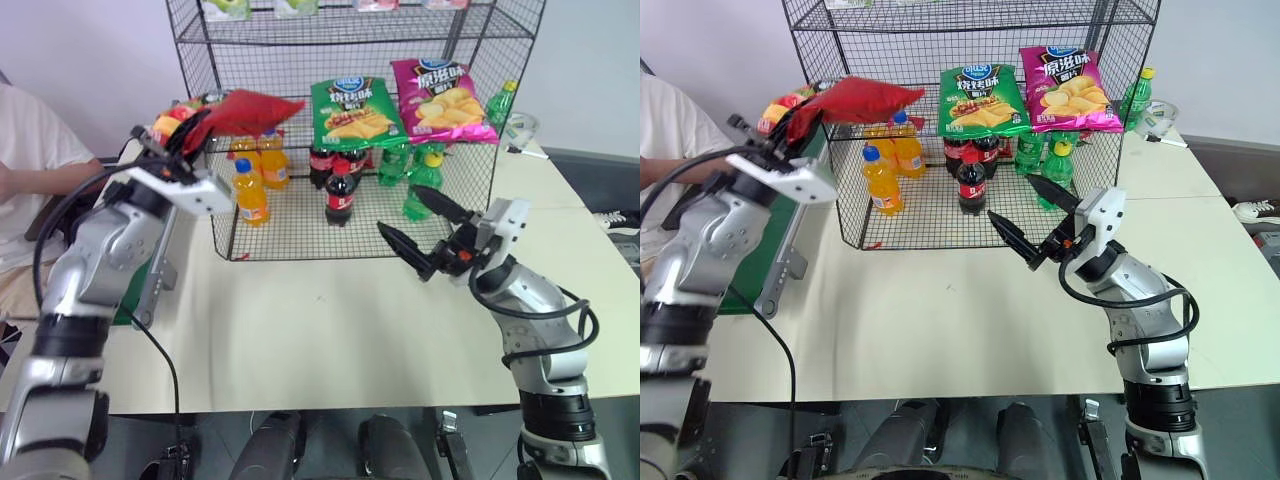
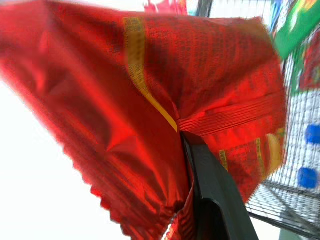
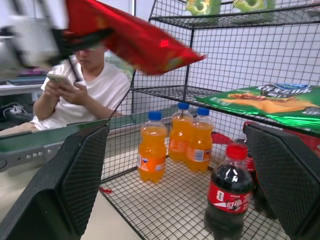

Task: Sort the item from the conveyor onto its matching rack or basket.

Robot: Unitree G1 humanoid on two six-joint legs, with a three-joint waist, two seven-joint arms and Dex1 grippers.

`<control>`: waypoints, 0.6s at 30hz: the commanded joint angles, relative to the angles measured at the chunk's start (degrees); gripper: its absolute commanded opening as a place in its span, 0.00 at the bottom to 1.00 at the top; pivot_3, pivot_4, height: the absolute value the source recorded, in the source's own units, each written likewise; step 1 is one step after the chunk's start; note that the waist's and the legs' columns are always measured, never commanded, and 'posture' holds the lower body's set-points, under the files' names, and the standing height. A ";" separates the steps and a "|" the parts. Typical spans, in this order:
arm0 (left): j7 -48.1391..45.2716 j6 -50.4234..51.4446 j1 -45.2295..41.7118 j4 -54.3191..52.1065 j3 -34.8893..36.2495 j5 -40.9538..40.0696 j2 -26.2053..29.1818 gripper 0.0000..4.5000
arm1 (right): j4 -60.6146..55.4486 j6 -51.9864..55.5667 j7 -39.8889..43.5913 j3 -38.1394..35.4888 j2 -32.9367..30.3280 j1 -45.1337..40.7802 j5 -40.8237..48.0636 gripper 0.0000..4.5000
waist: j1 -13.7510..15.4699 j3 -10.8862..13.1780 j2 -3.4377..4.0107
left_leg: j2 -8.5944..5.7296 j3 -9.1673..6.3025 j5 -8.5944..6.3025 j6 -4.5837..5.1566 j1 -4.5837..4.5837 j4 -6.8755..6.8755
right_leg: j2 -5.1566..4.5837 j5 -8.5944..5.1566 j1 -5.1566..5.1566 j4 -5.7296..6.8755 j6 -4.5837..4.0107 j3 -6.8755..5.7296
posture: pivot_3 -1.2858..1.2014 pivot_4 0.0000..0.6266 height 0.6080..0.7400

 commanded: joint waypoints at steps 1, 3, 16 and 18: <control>8.27 -1.08 -6.49 10.06 -4.62 4.39 -1.97 0.02 | -0.79 -1.68 -0.08 -0.57 -0.63 -0.66 -0.25 1.00 | 0.02 0.01 -0.01 | 0.00 0.00 0.00 0.00 0.00 0.02 | 0.00 0.00 0.01 0.01 0.00 0.00 | 0.52 0.24 1.00; 11.47 -0.05 -11.57 20.03 -7.35 5.09 -5.30 0.02 | -0.81 -1.73 -0.20 -0.53 -0.77 -0.71 -0.35 1.00 | 0.12 0.01 -0.01 | 0.00 -0.01 0.01 0.00 0.00 0.02 | 0.01 0.00 0.00 0.02 0.01 0.00 | 0.52 0.24 1.00; 19.66 4.95 -29.95 49.48 -16.51 4.82 -14.09 0.02 | -1.68 -0.45 -0.34 -0.31 -2.02 -1.01 -0.33 1.00 | -0.45 0.11 -0.23 | -0.03 -0.03 0.03 -0.01 -0.07 0.07 | 0.02 -0.02 -0.06 0.12 0.06 -0.03 | 0.52 0.24 1.00; 18.49 5.94 -31.34 51.50 -16.76 4.14 -14.96 0.02 | -1.91 -0.05 -0.43 -0.36 -2.17 -0.95 -0.06 1.00 | -0.41 0.11 -0.23 | -0.03 -0.03 0.03 -0.01 -0.07 0.07 | 0.02 -0.02 -0.06 0.12 0.06 -0.03 | 0.52 0.24 1.00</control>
